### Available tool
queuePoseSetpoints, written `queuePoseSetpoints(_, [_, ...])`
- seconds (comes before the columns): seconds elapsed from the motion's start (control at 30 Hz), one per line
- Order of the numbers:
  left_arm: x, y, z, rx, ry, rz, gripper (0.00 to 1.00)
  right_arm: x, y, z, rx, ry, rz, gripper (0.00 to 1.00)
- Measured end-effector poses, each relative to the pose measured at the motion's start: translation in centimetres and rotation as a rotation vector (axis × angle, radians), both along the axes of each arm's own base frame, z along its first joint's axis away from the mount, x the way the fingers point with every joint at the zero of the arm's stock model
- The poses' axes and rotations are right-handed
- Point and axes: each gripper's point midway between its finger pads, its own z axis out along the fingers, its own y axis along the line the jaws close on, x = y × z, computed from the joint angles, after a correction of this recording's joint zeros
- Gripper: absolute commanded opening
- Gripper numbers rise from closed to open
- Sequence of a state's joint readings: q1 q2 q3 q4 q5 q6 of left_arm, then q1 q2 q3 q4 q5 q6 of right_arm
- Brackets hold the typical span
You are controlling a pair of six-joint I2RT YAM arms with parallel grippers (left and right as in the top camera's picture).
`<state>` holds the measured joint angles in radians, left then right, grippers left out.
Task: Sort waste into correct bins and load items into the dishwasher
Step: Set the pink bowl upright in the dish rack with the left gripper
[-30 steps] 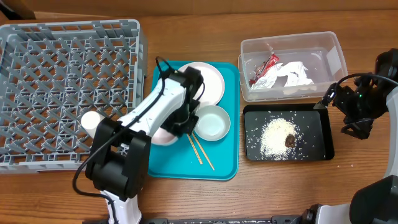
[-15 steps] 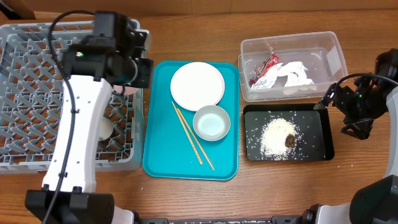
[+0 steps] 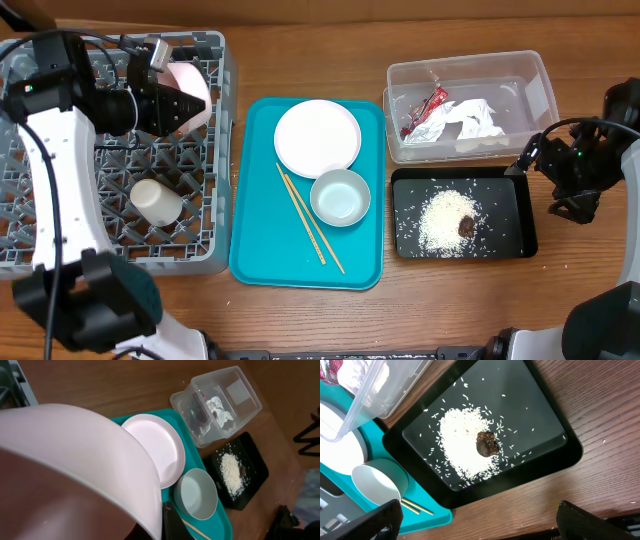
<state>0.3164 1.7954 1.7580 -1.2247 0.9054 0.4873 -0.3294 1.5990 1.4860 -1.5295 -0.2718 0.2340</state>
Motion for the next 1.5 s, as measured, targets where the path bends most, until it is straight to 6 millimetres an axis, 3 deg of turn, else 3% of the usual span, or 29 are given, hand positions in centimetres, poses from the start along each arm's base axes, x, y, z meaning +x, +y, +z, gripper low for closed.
queuePoseSetpoints(0.23, [2.1,1.2,-5.1,-0.123,0.098,-0.003,0.04,0.0,0.0,0.0,-0.001,0.0,0.0,1.0])
queuePoseSetpoints(0.4, [2.7,2.5,-7.4,-0.177,0.14,0.02,0.04,0.0,0.0,0.0,-0.002,0.0,0.0,1.0])
queuePoseSetpoints(0.77, [3.3,6.3,-7.4,-0.295,0.064,0.078,0.04,0.0,0.0,0.0,-0.002,0.0,0.0,1.0])
queuePoseSetpoints(1.23, [2.9,6.3,-8.0,-0.275,0.101,0.081,0.04,-0.1,0.0,0.0,-0.001,0.003,-0.001,1.0])
queuePoseSetpoints(1.5, [0.9,8.0,-11.4,-0.087,0.29,0.143,0.22,-0.2,0.0,0.0,0.001,0.009,0.0,1.0])
